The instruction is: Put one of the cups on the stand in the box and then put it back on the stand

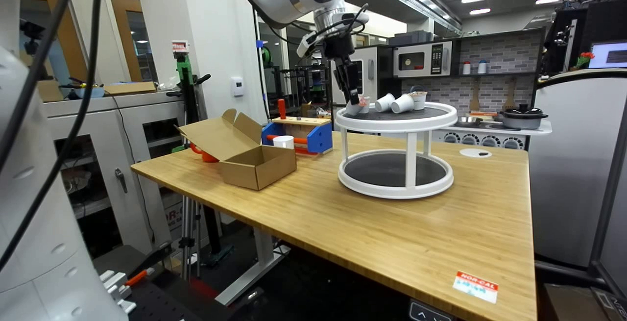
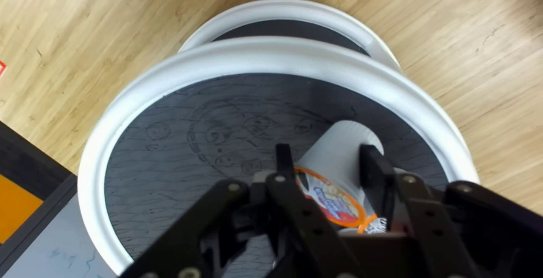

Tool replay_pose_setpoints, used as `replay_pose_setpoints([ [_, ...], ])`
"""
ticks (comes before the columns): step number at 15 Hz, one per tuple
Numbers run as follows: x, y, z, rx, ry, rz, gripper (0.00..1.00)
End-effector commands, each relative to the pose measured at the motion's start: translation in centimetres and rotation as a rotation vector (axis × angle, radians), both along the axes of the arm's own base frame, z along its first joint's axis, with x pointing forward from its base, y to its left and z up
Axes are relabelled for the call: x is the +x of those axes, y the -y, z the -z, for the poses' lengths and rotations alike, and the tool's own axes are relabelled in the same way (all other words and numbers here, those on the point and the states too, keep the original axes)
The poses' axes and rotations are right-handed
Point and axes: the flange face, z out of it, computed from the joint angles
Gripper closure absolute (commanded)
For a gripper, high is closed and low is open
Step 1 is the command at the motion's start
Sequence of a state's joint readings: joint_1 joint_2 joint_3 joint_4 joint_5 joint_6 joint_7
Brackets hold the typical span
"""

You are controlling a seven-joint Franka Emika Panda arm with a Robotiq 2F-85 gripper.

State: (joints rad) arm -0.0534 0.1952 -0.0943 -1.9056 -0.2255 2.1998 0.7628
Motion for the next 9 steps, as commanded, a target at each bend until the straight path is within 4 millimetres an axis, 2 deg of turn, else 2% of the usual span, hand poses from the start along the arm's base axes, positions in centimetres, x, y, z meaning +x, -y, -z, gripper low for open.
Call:
replay_pose_setpoints([
  [1, 0.03, 0.17, 0.14, 0.021, -0.016, 0.014, 0.84],
  [2, 0.02, 0.21, 0.13, 0.021, -0.016, 0.015, 0.87],
  [9, -0.31, 0.09, -0.37, -0.001, -0.004, -0.001, 0.87],
])
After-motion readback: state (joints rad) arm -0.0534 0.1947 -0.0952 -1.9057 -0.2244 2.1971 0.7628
